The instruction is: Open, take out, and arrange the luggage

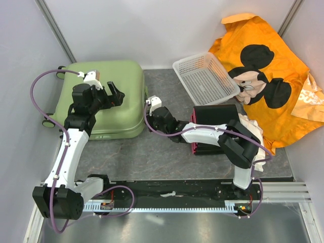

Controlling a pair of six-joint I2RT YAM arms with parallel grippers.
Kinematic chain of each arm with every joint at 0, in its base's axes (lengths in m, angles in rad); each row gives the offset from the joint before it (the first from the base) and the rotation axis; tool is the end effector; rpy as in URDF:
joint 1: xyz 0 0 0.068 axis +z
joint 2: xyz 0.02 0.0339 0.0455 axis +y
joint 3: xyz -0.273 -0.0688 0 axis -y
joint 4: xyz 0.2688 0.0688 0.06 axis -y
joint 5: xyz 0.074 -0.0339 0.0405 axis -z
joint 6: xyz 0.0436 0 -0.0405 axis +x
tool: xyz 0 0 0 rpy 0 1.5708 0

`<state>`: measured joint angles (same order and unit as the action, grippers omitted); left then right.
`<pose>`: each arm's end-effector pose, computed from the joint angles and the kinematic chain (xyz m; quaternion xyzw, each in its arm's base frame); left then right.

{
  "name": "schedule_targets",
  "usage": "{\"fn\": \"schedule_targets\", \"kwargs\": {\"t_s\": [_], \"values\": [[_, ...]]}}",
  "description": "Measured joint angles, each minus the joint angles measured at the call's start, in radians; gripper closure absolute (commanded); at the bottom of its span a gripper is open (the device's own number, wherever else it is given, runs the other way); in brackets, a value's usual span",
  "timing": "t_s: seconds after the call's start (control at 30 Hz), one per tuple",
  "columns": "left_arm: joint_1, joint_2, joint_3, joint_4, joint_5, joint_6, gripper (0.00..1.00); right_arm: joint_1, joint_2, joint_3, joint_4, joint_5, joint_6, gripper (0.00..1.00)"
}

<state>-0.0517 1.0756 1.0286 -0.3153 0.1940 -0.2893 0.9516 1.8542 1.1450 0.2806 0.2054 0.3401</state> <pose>0.2700 -0.0224 0.3596 -0.0424 0.8198 -0.1745 0.5437 0.2658 0.3577 0.1976 -0.1991 0.8147 0.2548 0.4813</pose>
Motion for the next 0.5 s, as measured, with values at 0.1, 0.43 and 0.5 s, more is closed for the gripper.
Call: {"fn": "schedule_targets", "kwargs": {"t_s": [0.1,0.43,0.5], "values": [[0.000,0.001,0.000,0.000,0.000,-0.001,0.02,-0.034,0.022,0.039,-0.027,-0.039,-0.016,1.00],[0.000,0.012,0.000,0.013,0.012,-0.005,0.02,-0.127,0.120,0.185,-0.086,-0.153,-0.051,1.00],[0.000,0.016,0.000,0.019,0.019,-0.006,0.02,-0.146,0.151,0.226,-0.093,-0.165,-0.058,1.00]]}}
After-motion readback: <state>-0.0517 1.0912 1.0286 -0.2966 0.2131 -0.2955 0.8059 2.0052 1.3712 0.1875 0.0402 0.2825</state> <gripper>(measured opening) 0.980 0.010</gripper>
